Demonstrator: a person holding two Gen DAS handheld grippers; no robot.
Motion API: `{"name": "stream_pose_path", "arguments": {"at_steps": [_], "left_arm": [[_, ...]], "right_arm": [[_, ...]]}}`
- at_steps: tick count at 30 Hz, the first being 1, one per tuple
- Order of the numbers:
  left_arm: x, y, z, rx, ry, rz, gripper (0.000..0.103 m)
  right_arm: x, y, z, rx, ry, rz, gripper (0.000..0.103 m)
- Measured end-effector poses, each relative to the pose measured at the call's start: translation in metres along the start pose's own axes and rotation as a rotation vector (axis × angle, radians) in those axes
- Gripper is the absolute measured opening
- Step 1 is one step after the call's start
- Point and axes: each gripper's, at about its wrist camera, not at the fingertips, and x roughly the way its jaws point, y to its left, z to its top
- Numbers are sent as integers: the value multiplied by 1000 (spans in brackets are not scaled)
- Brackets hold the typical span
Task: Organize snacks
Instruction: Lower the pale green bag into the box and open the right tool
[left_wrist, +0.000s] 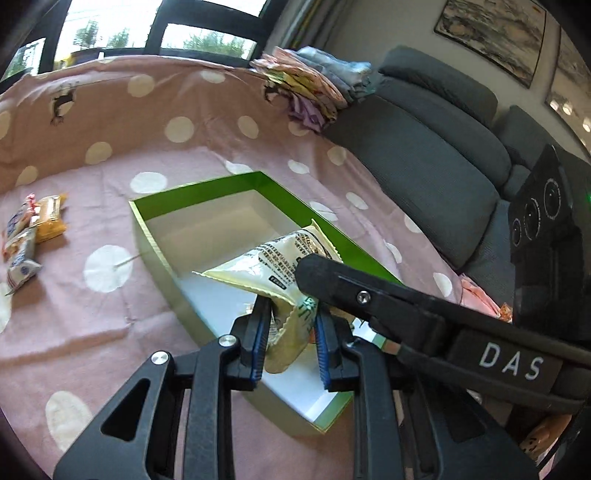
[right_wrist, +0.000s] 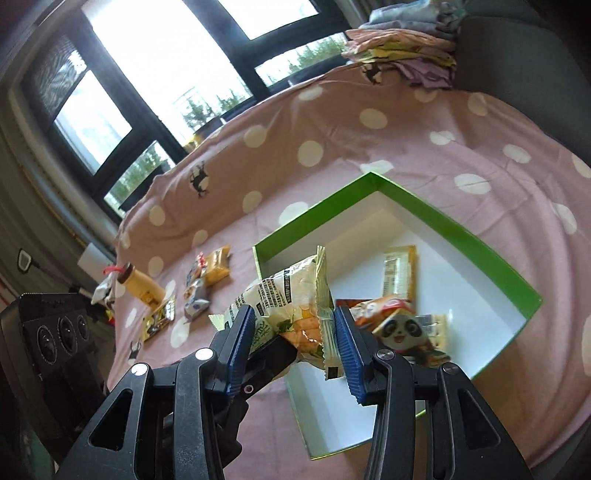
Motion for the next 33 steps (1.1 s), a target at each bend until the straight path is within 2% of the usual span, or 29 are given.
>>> {"name": "stream_pose_path", "arguments": {"at_steps": [5, 8, 12, 26, 33], "left_arm": [[30, -9, 5, -3, 69, -43, 20], [43, -11, 6, -8, 97, -39, 20], [47, -13, 6, -12, 101, -49, 20], [63, -11, 7, -50, 161, -1, 27], [63, -9, 6, -48, 154, 8, 31]], "right_arm": [[1, -30, 4, 97, -5, -58, 47], [7, -42, 4, 137, 0, -72, 47], [9, -51, 4, 170, -5, -75, 47], [14, -67, 1, 270, -14, -90, 47], [14, -68, 1, 274, -23, -99, 47]]}}
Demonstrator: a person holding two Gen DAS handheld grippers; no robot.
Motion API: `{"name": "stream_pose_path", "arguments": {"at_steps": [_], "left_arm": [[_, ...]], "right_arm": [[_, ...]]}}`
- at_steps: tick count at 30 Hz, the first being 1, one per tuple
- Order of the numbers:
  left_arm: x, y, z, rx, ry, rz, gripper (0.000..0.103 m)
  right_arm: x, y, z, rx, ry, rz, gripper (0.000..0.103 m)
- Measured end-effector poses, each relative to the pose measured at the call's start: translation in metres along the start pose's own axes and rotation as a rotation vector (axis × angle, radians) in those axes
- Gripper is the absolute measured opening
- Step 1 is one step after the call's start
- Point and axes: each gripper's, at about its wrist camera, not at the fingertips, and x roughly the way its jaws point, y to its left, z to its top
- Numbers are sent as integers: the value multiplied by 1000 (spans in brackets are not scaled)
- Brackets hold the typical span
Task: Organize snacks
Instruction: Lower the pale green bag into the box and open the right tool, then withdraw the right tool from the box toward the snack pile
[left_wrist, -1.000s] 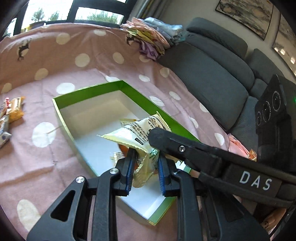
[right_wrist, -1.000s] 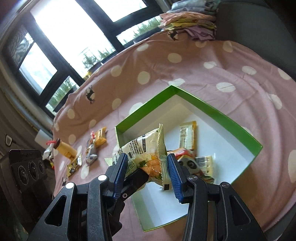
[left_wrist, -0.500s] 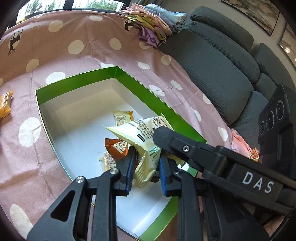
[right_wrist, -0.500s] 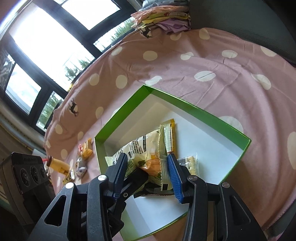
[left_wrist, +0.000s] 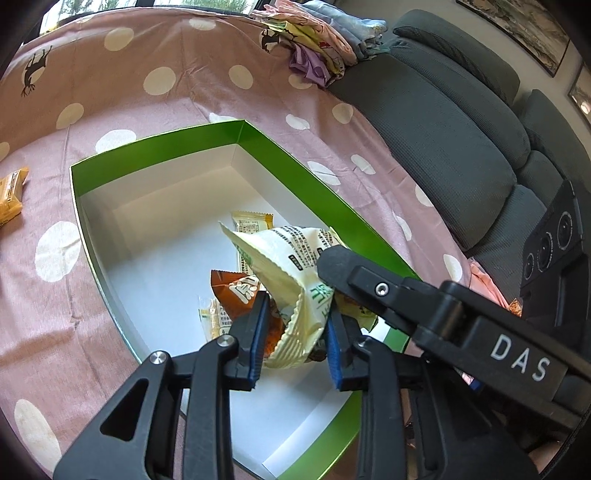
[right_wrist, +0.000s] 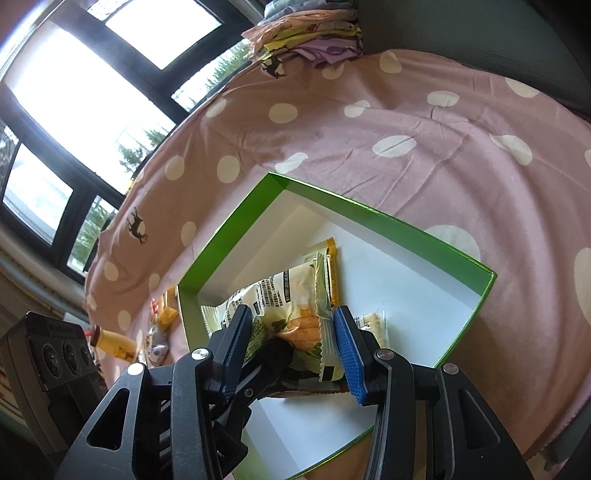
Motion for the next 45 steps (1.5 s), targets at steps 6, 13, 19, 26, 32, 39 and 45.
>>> {"name": "stream_pose_path", "arguments": {"at_steps": [6, 13, 19, 26, 32, 39, 45], "left_arm": [[1, 2, -1, 4, 4, 22, 39], [-5, 9, -2, -1, -14, 77, 53], [-29, 18, -1, -18, -59, 110, 61], [-61, 34, -9, -52, -95, 137, 76], [-99, 50, -26, -64, -137, 182, 85], [-155, 90, -55, -142, -214, 258, 90], [-205, 139, -99, -214, -212, 284, 102]], "right_arm": [[2, -1, 1, 3, 2, -11, 47], [5, 5, 0, -20, -7, 9, 47], [-3, 24, -4, -97, -71, 44, 47], [-13, 36, -7, -138, -119, 95, 53], [-14, 49, -13, -178, -141, 70, 70], [-11, 61, -20, -213, -159, 28, 84], [-10, 71, -28, -264, -179, 23, 87]]}}
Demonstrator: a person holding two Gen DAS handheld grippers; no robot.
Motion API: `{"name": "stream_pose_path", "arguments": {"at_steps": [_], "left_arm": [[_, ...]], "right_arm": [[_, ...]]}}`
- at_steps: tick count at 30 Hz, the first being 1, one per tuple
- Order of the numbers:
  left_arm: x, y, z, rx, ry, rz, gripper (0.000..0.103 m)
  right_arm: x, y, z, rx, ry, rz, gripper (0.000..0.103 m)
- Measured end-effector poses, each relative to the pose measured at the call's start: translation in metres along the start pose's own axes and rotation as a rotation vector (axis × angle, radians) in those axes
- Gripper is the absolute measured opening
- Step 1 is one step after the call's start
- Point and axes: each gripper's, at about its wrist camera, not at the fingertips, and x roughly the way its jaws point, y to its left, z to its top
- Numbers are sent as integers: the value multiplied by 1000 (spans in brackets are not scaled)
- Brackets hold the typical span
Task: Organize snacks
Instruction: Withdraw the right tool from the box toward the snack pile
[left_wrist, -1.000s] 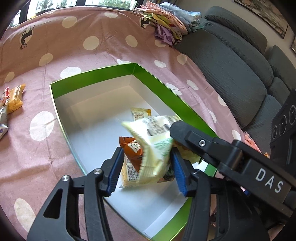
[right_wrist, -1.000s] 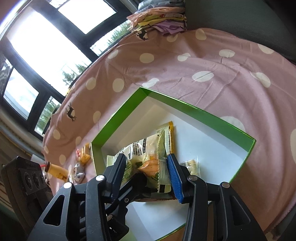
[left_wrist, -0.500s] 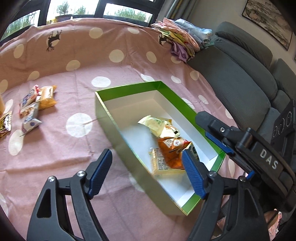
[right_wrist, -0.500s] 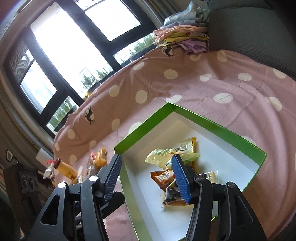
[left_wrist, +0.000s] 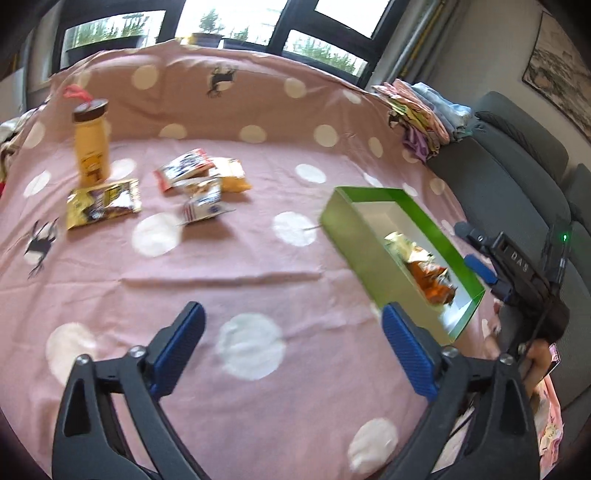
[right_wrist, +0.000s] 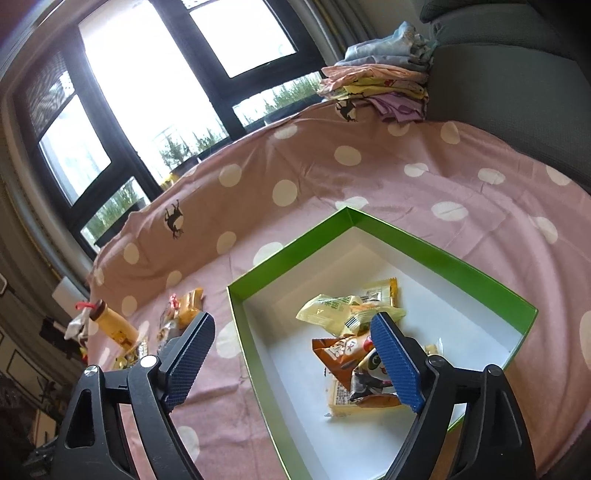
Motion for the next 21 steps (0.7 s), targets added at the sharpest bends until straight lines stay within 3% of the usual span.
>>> {"name": "stream_pose_path", "arguments": {"at_steps": [5, 10, 14, 17, 21], "left_arm": [[-31, 66, -21, -93, -77, 143, 102], [-45, 141, -35, -303, -209, 265, 102], [-52, 180, -37, -444, -218, 309, 102], [-60, 186, -35, -458, -229, 334, 102], [-62, 189, -35, -449, -217, 343, 102]], "right_arm": [[1, 10, -5, -23, -9, 14, 87], [9, 45, -21, -87, 36, 53, 88], [31, 87, -35, -100, 147, 112, 88], [69, 130, -40, -133, 282, 118, 88], [125, 187, -47, -225, 367, 100, 88]]}}
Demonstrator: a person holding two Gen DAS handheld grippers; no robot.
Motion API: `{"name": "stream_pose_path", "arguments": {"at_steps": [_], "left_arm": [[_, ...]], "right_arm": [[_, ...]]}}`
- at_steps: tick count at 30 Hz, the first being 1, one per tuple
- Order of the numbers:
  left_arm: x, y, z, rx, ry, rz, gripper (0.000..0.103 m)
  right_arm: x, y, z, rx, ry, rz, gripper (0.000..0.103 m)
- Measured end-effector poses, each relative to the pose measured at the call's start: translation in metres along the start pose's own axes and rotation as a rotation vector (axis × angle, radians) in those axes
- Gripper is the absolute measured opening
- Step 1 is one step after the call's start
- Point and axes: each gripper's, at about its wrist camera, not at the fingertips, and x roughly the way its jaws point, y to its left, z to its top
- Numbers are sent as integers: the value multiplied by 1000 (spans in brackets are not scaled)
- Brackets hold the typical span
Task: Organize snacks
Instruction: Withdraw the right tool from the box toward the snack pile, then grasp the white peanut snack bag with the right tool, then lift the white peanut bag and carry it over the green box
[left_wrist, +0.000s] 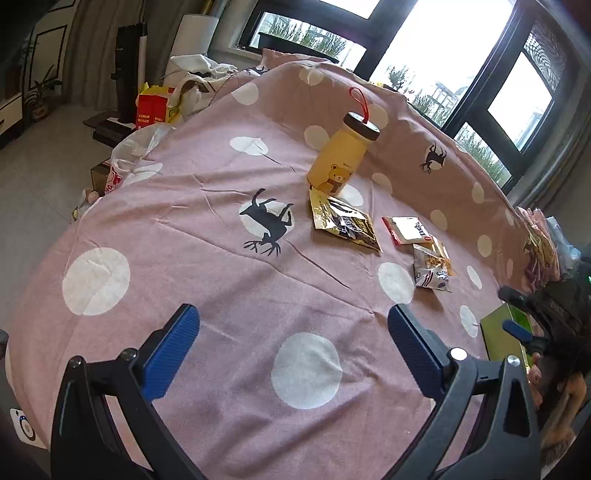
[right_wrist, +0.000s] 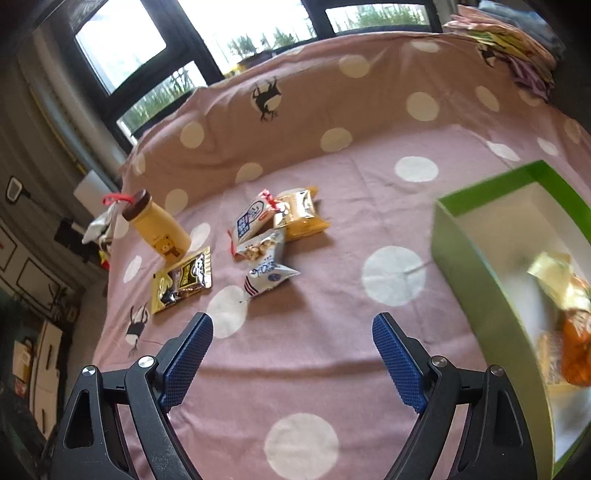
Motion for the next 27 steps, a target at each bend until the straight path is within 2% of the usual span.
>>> {"name": "stream_pose_path", "arguments": {"at_steps": [2, 5, 7, 11, 12, 13, 15, 20, 25, 27], "left_arm": [[2, -2, 0, 20, 20, 7, 102], [6, -1, -2, 50, 40, 32, 102], [8, -1, -2, 63, 45, 51, 102], [7, 0, -1, 69, 43, 66, 102], [6, 0, -1, 73, 37, 60, 102], [5, -1, -1, 78, 34, 56, 102], [4, -3, -1, 86, 34, 59, 102], [5, -11, -6, 106, 44, 61, 102], [10, -21, -15, 133, 52, 62, 102], [16, -27, -20, 151, 72, 79, 102]], "right_arm": [[33, 21, 12, -37, 46, -10, 88], [87, 43, 26, -87, 118, -90, 88], [112, 48, 29, -106, 146, -138, 84], [136, 50, 30, -152, 134, -235, 58], [139, 49, 29, -162, 130, -231, 47], [140, 48, 28, -163, 127, -209, 45], [133, 43, 25, -145, 121, -196, 39], [92, 42, 13, -133, 125, -118, 37], [24, 43, -28, -184, 125, -102, 37], [2, 39, -51, -207, 136, -59, 37]]}}
